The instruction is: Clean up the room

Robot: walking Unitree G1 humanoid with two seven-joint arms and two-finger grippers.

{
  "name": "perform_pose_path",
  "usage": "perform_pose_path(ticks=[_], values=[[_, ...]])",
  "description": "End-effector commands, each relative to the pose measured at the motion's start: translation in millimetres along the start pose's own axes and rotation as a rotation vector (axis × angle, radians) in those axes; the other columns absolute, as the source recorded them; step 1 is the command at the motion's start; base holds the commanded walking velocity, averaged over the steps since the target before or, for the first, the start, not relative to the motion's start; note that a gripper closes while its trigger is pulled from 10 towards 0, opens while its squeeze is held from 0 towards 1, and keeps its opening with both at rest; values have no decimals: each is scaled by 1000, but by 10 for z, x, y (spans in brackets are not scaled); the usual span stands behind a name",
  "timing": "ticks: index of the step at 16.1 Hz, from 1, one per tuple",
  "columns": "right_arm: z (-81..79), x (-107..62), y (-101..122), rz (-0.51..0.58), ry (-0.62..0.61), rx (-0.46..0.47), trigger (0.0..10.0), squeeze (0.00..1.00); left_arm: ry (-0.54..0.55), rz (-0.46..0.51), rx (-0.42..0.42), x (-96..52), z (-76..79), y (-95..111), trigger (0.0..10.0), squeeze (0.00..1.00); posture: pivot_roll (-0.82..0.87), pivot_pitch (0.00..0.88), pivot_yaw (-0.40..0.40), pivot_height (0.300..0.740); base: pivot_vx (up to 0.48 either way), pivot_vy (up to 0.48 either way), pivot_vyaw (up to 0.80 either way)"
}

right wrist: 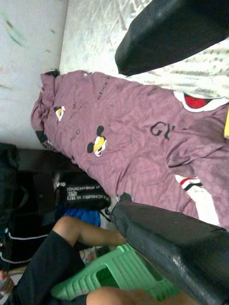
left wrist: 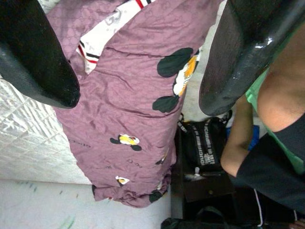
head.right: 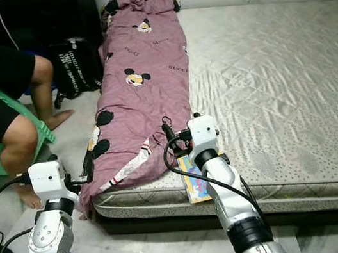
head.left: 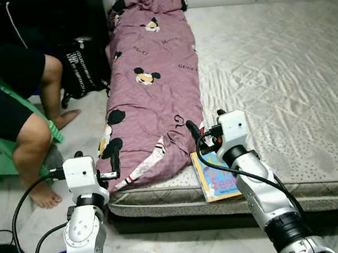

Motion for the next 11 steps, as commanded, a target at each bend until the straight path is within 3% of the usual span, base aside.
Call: perform_pose_path(ticks=[1, 11], values=[[34, -8, 21, 2, -15, 4, 10000, 0, -6, 0, -4, -4, 1, 22, 10000, 0, 67, 115, -37, 740, 259, 0, 0], [77, -14, 24, -6, -14, -7, 10000, 0, -3, -15, -13, -17, 12, -6, 10000, 0, 66, 119, -45, 740, 255, 0, 0]])
Point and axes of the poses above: a point about 5 cm out from each wrist's last joint towards the gripper, its own x axis pointing out of the wrist towards the gripper, its own y axis along the axis of the wrist's last joint, z = x × y, the point moved 2 cm from there along x, pointing out of the wrist towards the gripper, and after that the axes turned 14 degrees about -x, right-handed, at the moved point
